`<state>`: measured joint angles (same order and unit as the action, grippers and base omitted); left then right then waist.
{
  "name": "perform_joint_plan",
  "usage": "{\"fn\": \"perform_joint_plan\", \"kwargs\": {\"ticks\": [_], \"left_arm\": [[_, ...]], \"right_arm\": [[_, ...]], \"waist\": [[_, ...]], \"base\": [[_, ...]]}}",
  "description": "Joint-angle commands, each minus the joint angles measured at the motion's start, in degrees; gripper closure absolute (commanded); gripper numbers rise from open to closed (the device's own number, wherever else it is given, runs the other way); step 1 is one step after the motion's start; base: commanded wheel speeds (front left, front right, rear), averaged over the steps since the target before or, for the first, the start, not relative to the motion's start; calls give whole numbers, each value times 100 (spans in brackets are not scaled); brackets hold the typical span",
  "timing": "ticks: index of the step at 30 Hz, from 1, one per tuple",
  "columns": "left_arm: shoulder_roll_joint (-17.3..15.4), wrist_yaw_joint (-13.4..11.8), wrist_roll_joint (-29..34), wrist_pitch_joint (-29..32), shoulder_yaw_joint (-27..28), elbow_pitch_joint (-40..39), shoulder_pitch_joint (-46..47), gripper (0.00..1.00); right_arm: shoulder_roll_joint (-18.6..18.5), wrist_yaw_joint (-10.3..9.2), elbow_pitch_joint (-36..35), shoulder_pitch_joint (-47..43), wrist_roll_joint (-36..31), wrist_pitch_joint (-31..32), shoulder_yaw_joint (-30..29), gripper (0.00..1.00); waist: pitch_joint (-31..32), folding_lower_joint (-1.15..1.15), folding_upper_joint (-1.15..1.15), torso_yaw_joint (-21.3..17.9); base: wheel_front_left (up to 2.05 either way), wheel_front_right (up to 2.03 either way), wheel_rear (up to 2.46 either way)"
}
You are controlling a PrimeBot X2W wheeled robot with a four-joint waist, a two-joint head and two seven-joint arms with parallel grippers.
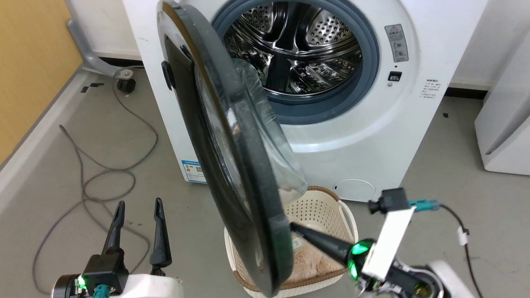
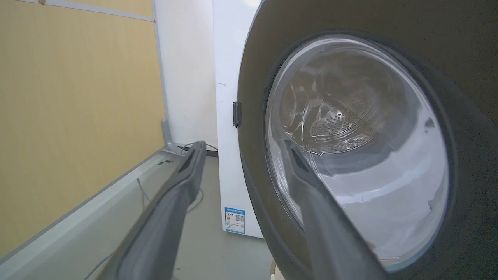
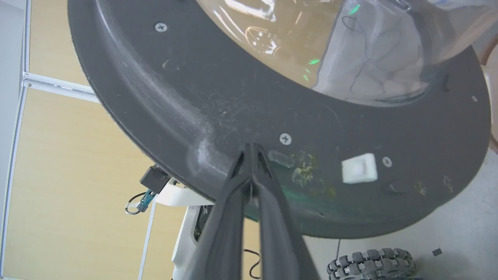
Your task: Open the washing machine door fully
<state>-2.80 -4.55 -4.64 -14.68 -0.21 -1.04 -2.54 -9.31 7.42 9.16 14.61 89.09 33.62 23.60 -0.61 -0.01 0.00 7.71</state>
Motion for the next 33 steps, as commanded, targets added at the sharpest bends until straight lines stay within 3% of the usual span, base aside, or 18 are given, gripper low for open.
{"fn": "perform_joint_plan", "kwargs": {"ticks": [1, 12, 18, 27, 33], "left_arm": [[-8, 24, 44, -32, 22, 22, -99, 0], [-8, 9, 46, -32, 34, 83, -123, 0], [-8, 4, 43, -32, 52, 105, -168, 0], [-8, -4, 40, -32, 84, 99, -216, 0], [-8, -31, 40, -32, 105, 71, -268, 0]], "right_arm": [[68, 7, -45, -121, -40, -19, 71, 100], [275, 7, -47, -396, -146, -224, 448, 100], [221, 7, -149, -479, -347, -711, 394, 100], [-38, 7, -493, -460, -1256, -2833, -17, 100], [-501, 7, -177, -392, -2598, -4576, -164, 100]], "waist": [[6, 1, 0, 0], [61, 1, 0, -27], [125, 1, 0, -87], [211, 1, 0, -209], [254, 1, 0, -338]], "base": [[0, 0, 0], [0, 0, 0], [0, 0, 0], [0, 0, 0], [0, 0, 0]]}}
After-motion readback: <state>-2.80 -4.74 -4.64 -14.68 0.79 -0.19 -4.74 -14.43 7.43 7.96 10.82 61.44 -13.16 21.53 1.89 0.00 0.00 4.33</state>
